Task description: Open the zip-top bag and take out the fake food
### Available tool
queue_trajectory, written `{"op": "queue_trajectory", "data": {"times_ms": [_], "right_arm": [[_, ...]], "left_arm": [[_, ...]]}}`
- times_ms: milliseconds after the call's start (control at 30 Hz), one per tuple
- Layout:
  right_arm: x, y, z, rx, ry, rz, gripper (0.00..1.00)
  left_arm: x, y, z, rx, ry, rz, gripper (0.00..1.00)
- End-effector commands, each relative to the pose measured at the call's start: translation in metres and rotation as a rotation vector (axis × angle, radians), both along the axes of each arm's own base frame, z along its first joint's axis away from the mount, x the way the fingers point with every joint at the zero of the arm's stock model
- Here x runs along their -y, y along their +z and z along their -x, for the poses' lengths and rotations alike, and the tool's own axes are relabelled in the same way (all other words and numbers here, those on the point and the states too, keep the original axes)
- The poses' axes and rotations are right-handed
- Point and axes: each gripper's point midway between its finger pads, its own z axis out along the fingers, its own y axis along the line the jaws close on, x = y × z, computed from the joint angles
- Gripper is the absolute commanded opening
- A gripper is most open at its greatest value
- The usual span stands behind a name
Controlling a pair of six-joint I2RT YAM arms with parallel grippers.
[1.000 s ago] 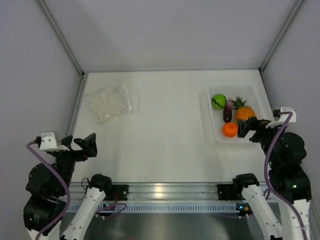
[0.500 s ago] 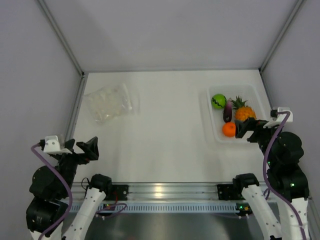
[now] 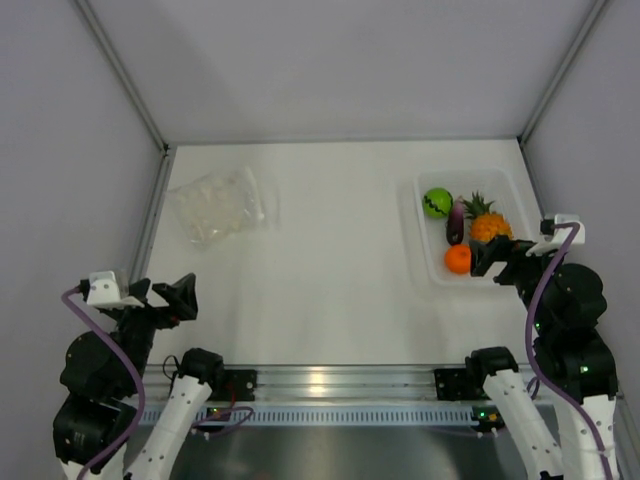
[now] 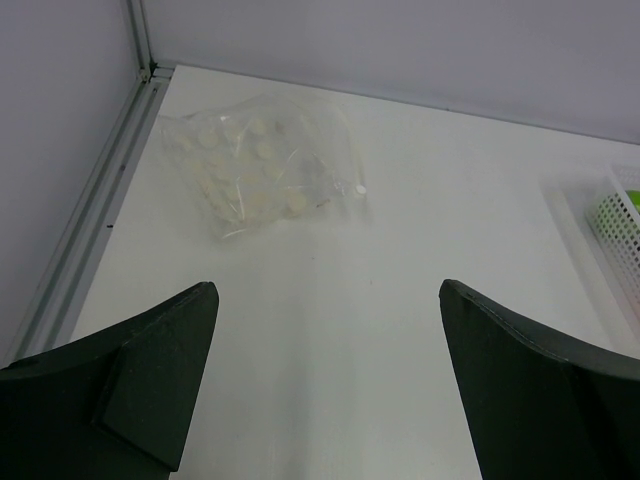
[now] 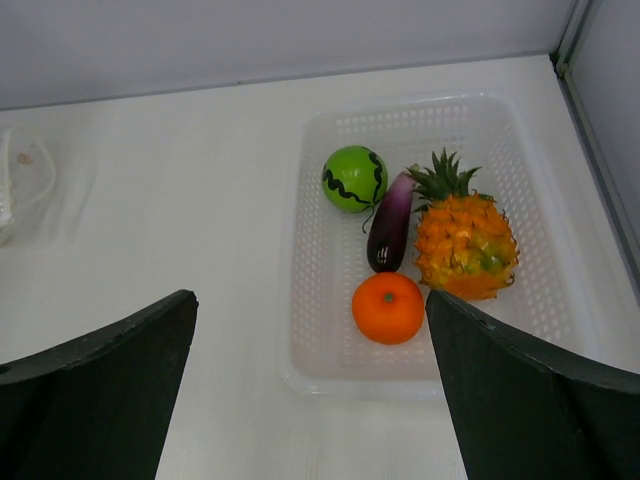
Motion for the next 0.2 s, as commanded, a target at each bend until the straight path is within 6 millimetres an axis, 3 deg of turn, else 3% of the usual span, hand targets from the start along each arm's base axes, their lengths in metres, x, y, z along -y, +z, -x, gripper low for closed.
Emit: {"op": "queue_trajectory", "data": {"times_ms": [0, 167], "right_arm": [[-0.0034, 0.0110, -0.0023, 0.038, 0.016, -0.008, 1.00], [-0.0054, 0.0096, -0.0024, 0.033, 0.031, 0.002, 1.00]], "left_arm": [[-0.0025, 0.0050, -0.0029, 0.013, 0.020, 0.006, 0.98], [-0.0032, 0.0050, -0.0029, 0.013, 0.024, 0.009, 0.98]]}}
